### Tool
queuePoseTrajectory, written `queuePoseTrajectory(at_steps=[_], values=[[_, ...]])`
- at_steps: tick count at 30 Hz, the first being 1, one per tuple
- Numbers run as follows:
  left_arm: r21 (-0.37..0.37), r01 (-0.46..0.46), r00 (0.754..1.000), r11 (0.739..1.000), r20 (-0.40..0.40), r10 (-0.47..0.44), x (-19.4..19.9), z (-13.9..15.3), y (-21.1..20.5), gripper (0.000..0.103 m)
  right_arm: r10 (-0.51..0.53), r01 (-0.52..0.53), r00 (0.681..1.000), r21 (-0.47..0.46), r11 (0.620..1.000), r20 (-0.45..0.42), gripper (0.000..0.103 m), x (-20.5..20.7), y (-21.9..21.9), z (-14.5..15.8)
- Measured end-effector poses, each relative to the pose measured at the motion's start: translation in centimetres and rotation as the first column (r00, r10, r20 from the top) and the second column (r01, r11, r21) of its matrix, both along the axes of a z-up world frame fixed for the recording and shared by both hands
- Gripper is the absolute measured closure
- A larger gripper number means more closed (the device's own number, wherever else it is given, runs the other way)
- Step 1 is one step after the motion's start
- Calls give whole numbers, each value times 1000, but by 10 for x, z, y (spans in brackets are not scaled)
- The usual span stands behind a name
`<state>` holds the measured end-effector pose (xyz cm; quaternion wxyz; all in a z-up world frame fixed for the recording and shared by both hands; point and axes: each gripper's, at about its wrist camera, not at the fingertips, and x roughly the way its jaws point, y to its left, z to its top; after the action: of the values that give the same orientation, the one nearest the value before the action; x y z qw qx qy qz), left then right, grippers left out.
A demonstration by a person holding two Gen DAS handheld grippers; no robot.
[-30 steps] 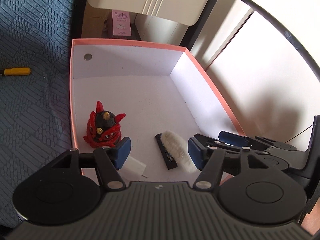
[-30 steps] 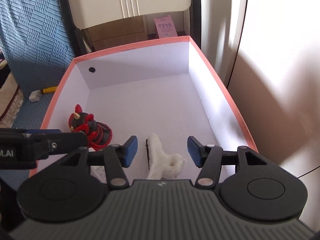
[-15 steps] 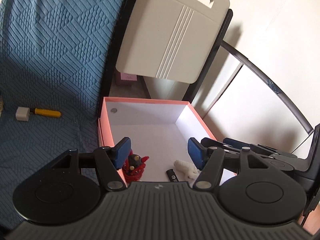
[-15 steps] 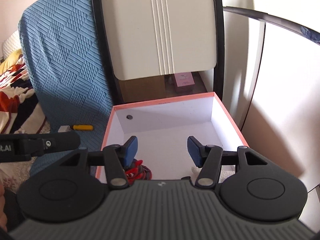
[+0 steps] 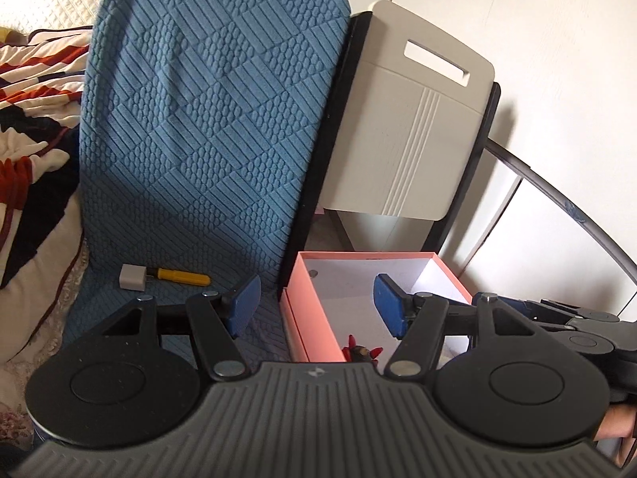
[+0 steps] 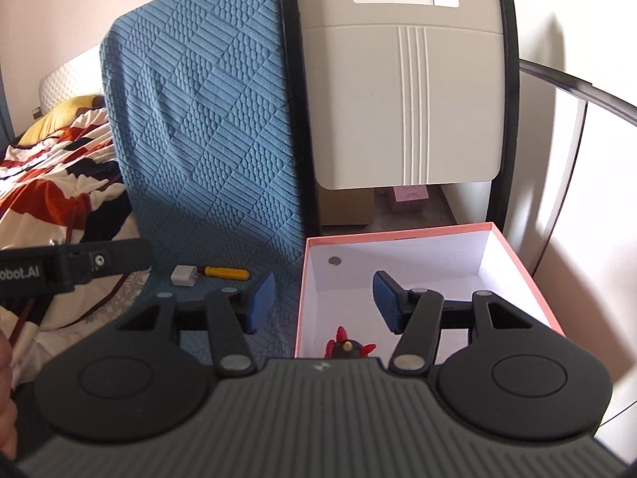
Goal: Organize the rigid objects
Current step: 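Raise right tool out of box and carry charger in left tool back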
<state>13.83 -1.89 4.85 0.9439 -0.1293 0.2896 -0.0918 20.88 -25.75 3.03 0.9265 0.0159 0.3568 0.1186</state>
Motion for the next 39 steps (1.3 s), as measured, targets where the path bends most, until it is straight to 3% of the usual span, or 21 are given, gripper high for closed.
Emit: queuePoseTrajectory(at_steps=[6,15,21,31,35,39], values=[[98,-29,999,995,32,26,-17,-17,28,34,43,-44,998,-26,999,-44,45,-5,31,-15],[37,-37,999,999,1,37,-25,-53,62,35,72,-77,992,-46,996,-102,45,-12,73,-38],[118,-47,999,992,0,47,-27,-75,70,34,79,-86,988,-52,995,-129,45,-23,92,-57],[71,-54,998,996,-18,55,-28,-93,91,34,77,-88,980,-55,995,-184,45,-45,111,-80],[96,-87,995,992,-44,91,-20,-102,93,34,80,-96,977,-74,993,-196,45,-43,113,-90],[64,-91,993,994,-75,95,-5,-115,96,34,96,-113,976,-78,991,-197,45,-37,112,-97]])
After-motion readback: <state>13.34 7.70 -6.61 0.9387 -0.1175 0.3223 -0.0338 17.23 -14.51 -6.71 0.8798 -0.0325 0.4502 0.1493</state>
